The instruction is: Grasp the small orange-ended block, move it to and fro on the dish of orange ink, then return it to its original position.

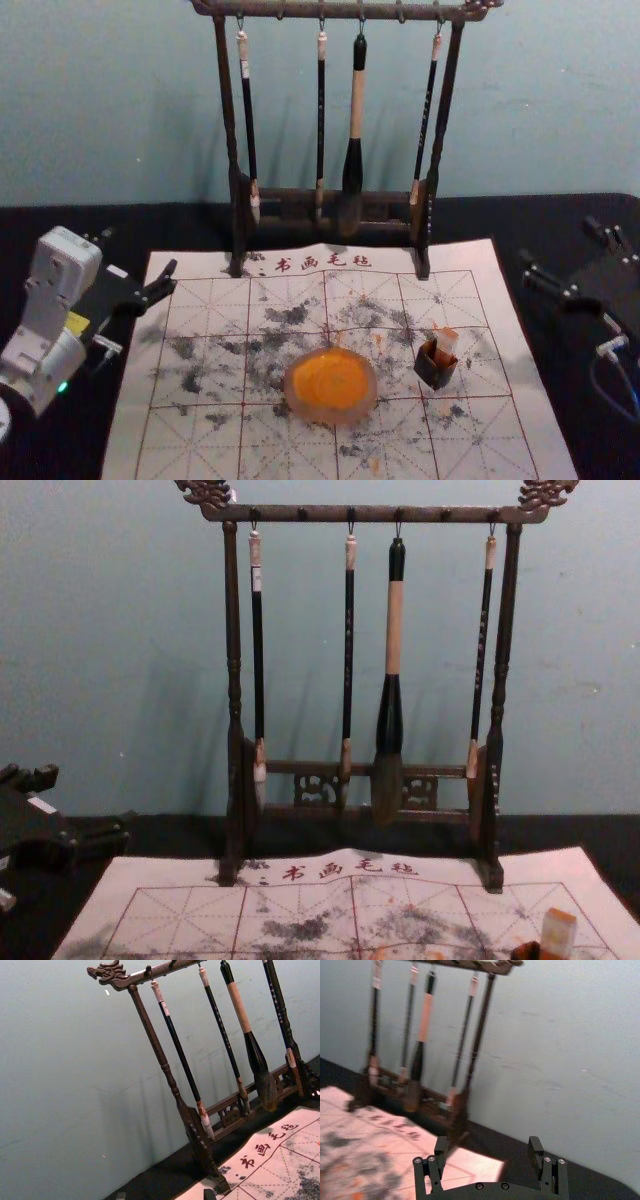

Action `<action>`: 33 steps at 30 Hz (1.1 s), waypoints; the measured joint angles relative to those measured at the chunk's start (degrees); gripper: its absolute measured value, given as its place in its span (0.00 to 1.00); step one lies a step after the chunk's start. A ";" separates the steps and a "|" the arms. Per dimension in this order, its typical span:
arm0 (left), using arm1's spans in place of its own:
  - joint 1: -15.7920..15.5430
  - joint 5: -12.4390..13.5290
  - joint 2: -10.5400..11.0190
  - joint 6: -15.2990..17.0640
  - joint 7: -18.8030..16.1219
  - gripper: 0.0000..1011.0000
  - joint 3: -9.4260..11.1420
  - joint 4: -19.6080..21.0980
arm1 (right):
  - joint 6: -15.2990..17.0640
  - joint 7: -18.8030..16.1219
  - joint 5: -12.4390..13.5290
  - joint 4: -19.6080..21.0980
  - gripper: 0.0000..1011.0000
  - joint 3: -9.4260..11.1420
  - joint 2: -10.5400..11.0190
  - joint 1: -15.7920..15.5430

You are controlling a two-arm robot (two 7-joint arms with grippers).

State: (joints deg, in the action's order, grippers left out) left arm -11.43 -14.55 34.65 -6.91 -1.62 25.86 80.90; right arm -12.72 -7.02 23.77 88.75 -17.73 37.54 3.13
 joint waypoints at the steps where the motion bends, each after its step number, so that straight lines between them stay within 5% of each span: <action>1: 0.00 0.00 0.00 0.00 0.00 0.99 0.00 0.00 | -0.19 -1.91 1.49 1.07 0.99 0.44 0.59 -1.07; 16: 0.00 0.00 0.00 0.00 0.00 0.99 0.00 0.00 | 2.71 -13.12 8.23 5.99 0.99 1.04 2.74 -7.04; 33: 0.00 0.00 0.00 0.00 0.00 0.99 0.00 0.00 | 10.16 -19.88 8.09 1.77 0.99 -1.24 0.58 -3.06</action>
State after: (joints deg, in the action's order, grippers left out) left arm -11.43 -14.55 34.65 -6.91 -1.62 25.86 80.90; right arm -2.56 -26.90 31.86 90.52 -18.98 38.13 0.07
